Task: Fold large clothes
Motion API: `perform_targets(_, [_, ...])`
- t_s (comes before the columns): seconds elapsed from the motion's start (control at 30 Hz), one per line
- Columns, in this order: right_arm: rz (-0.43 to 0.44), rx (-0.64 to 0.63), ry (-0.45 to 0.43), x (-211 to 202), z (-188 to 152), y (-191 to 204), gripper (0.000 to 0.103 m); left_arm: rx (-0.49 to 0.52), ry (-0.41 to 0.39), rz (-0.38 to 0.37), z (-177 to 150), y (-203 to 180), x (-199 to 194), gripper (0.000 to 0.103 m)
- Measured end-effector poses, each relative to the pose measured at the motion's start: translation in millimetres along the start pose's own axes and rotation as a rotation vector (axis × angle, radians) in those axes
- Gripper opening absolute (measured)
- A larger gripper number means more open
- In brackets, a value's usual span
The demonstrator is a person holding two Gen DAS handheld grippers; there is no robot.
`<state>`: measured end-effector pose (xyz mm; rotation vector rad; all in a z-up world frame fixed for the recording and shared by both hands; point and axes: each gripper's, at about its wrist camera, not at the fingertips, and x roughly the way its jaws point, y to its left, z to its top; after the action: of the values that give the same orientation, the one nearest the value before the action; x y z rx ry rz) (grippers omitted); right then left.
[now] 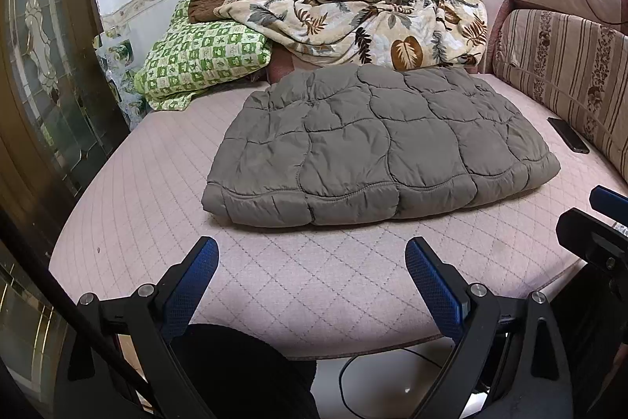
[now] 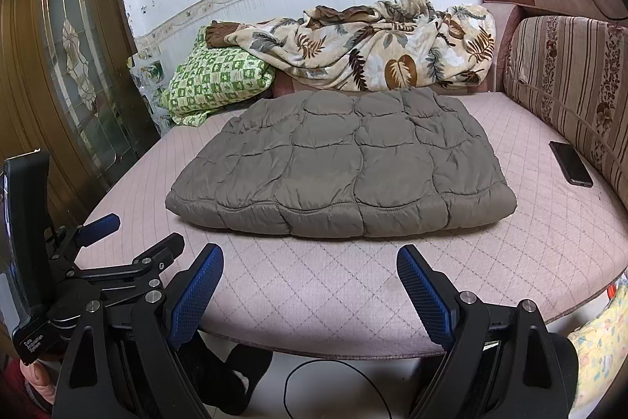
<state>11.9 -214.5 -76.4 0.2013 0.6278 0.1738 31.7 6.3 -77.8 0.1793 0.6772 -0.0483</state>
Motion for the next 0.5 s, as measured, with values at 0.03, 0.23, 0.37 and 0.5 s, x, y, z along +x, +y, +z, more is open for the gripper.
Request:
perform_targets(0.03, [0.001,0.0,-0.001,0.4,-0.3,0.4,0.093,0.001,-0.001,0.0,-0.1,-0.2,-0.3,0.096])
perform_targets(0.23, [0.0,-0.001,0.0,0.4,-0.4,0.1,0.093,0.0,0.0,-0.002,-0.1,-0.8,-0.4,0.096])
perform_targets(0.37, [0.001,0.0,0.003,1.2,-1.0,0.0,0.093,0.001,0.001,-0.004,-0.3,-1.6,-0.4,0.096])
perform_targets(0.5, [0.0,0.0,0.005,1.5,-1.7,-0.7,0.093,0.002,0.001,-0.006,-0.4,-1.9,-0.4,0.096])
